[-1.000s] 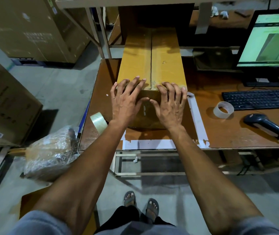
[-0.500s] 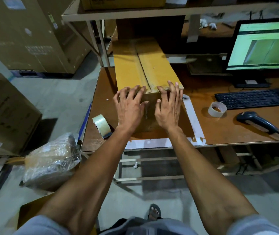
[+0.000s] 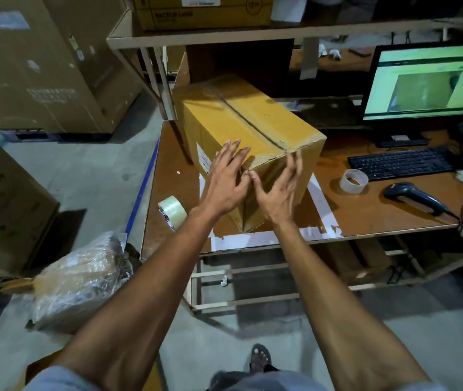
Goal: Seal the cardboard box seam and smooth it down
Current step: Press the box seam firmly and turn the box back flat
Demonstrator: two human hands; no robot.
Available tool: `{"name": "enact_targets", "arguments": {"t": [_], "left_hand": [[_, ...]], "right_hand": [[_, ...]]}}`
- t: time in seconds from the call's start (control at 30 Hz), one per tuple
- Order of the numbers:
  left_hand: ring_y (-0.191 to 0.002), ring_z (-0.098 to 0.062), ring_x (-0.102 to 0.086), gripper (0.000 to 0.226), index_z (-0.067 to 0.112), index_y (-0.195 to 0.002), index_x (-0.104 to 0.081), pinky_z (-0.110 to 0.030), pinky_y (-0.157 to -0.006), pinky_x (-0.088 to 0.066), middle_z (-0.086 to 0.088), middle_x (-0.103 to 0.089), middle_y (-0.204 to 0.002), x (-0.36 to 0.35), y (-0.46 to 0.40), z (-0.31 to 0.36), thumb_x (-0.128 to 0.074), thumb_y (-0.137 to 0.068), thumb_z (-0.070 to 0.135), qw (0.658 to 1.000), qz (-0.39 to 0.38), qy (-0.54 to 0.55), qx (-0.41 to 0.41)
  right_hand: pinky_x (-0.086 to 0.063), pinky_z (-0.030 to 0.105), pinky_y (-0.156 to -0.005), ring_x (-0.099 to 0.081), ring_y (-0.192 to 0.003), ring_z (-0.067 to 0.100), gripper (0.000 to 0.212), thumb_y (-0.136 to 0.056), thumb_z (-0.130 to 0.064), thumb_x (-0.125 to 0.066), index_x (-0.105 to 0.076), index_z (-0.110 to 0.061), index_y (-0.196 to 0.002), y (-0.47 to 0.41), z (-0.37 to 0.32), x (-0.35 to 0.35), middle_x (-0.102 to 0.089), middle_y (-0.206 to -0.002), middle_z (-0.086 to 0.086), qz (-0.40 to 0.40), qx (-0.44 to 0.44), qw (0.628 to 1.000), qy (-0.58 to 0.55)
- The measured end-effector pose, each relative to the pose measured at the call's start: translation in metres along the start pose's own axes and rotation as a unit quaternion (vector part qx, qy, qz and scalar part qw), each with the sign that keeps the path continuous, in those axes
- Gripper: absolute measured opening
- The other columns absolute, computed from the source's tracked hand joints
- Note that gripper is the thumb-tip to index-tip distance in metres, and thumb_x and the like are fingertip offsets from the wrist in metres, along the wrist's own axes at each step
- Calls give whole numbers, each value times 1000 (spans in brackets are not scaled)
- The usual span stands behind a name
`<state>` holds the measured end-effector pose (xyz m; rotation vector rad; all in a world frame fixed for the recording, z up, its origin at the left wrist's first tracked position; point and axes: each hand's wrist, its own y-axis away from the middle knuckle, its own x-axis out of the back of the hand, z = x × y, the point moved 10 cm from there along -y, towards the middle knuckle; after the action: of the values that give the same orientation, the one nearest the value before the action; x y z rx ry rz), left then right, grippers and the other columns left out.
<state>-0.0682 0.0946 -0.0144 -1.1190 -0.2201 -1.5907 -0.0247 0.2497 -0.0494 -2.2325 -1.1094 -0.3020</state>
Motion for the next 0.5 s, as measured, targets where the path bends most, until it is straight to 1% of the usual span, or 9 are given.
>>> {"name": "enact_targets", "arguments": {"t": [0.03, 0.07, 0.13, 0.2, 0.23, 0.3, 0.37, 0.47, 0.5], "left_hand": [[-168, -18, -12, 64, 21, -169, -37, -42, -135, -8, -3, -25, -180, -4, -1, -4, -48, -108, 36, 999, -34, 9, 3], [-167, -16, -14, 64, 19, -169, -37, -41, -135, -10, -3, -28, -179, -5, -1, -7, -43, -107, 35, 999, -51, 16, 3], [-166, -17, -21, 66, 12, -166, -42, -38, -135, -13, -6, -37, -175, 0, -1, -9, -40, -102, 27, 998, -53, 16, -2], [-164, -19, -27, 64, 9, -163, -46, -38, -136, -19, -8, -43, -171, 4, -2, -6, -41, -101, 22, 999, -41, -10, -14], [-164, -20, -30, 61, 9, -163, -47, -38, -135, -20, -9, -44, -170, 5, -3, -3, -44, -103, 19, 999, -33, -32, -18], [-161, -24, -36, 55, 8, -161, -49, -35, -133, -18, -10, -47, -169, 4, -4, 4, -48, -106, 15, 996, -19, -84, -24], [-159, -26, -40, 53, 9, -160, -50, -36, -133, -19, -11, -48, -168, -1, -4, 13, -48, -108, 15, 992, -16, -119, -29], [-157, -26, -43, 55, 10, -159, -50, -42, -133, -24, -12, -50, -167, -11, -10, 26, -46, -105, 16, 989, -24, -141, -47], [-157, -26, -44, 56, 11, -159, -50, -43, -133, -26, -11, -50, -166, -16, -13, 32, -46, -104, 17, 987, -28, -148, -58]], "right_hand": [[-30, 51, -128, -19, -162, 36, 109, -90, -78, -58, -19, -12, -168, 3, 2, -8, -3, -177, 18, -14, -8, 1000, -3], [-31, 54, -128, -17, -162, 37, 115, -87, -82, -59, -16, -14, -169, 4, 6, -14, 0, -177, 18, -28, -19, 999, -6], [-32, 53, -127, -13, -163, 39, 129, -79, -85, -66, -7, -17, -171, 3, 12, -21, 10, -177, 17, -58, -18, 998, 7], [-32, 50, -124, -8, -164, 40, 141, -72, -82, -76, 2, -20, -172, 4, 17, -24, 17, -177, 14, -77, 7, 997, 27], [-33, 48, -121, -9, -164, 40, 144, -71, -80, -80, 3, -21, -172, 5, 19, -23, 18, -177, 13, -78, 15, 996, 33], [-36, 45, -118, -15, -163, 38, 142, -71, -76, -84, 0, -23, -172, 2, 24, -21, 14, -177, 13, -73, 16, 997, 35], [-34, 40, -117, -18, -162, 38, 139, -72, -69, -87, -3, -22, -172, -3, 26, -16, 10, -177, 14, -67, 16, 997, 38], [-24, 41, -123, -11, -164, 37, 137, -72, -52, -93, -6, -17, -172, -13, 33, -5, 7, -178, 15, -54, 12, 997, 53], [-23, 43, -125, -9, -165, 36, 136, -72, -46, -93, -5, -18, -172, -17, 39, -2, 7, -179, 13, -53, 6, 997, 47]]}}
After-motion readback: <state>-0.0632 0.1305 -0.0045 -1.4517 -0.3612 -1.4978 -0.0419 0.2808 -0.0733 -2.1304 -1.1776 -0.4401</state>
